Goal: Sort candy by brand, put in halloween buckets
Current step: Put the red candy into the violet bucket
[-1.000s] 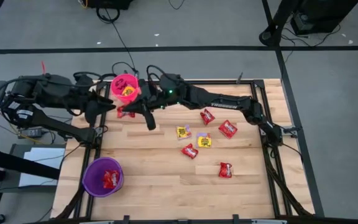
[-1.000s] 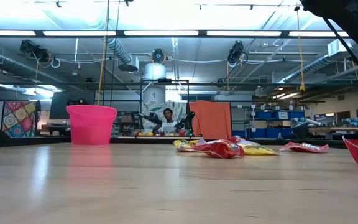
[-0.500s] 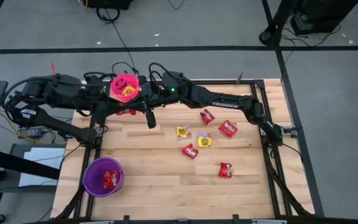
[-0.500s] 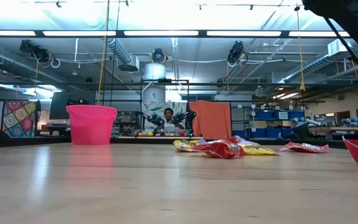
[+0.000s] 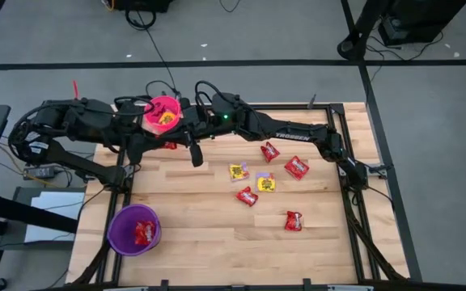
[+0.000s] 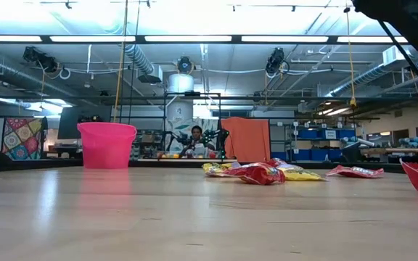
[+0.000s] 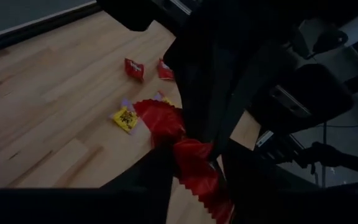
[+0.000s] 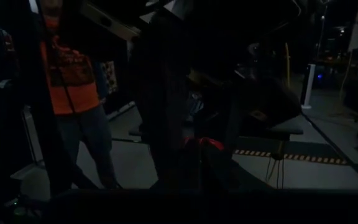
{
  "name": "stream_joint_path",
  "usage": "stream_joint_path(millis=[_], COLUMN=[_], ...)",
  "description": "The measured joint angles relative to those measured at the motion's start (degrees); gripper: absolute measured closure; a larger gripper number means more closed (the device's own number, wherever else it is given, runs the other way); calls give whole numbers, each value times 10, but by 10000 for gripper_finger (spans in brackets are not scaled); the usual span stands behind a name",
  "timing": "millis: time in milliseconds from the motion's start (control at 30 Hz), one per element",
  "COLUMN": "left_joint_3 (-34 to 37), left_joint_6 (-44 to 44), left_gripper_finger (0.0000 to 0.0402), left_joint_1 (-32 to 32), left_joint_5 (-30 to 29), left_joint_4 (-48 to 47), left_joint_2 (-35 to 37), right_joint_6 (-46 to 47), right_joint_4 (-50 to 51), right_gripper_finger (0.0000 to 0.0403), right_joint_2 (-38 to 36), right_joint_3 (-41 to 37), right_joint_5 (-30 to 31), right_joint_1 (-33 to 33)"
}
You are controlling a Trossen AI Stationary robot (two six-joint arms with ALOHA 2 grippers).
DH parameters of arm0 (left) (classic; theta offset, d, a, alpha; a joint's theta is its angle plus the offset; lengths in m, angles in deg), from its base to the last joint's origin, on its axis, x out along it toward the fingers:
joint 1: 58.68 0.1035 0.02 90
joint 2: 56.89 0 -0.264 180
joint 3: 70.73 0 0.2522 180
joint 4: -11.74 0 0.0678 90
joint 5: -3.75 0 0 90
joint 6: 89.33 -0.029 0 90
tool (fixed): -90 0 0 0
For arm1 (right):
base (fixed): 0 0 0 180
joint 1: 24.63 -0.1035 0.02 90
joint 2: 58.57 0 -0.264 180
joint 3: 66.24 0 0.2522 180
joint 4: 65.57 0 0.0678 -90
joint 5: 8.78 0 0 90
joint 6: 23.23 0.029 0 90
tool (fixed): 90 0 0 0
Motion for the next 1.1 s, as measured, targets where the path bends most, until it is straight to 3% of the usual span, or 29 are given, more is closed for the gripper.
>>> stream_joint_path(millis=[300,467,833,1100], left_joint_3=[0,0,0,-2], left_joint_6=[-11,-15,-26,-32], left_gripper_finger=[388,390,391,391], left_joint_1=[0,0,-1,0], left_joint_5=[0,0,15,18], left_joint_4=[3,3,3,5], left_joint_2=[0,0,0,-1], right_joint_6=[0,0,9,41], right_joint_4=[-13,-14,-16,-14], right_gripper_finger=[401,387,239,198], right_joint_2=[-1,-1,-1,-1], right_joint_3=[0,0,0,0], right_joint_5=[-6,-12,-24,-80], right_joint_1=[0,0,3,32])
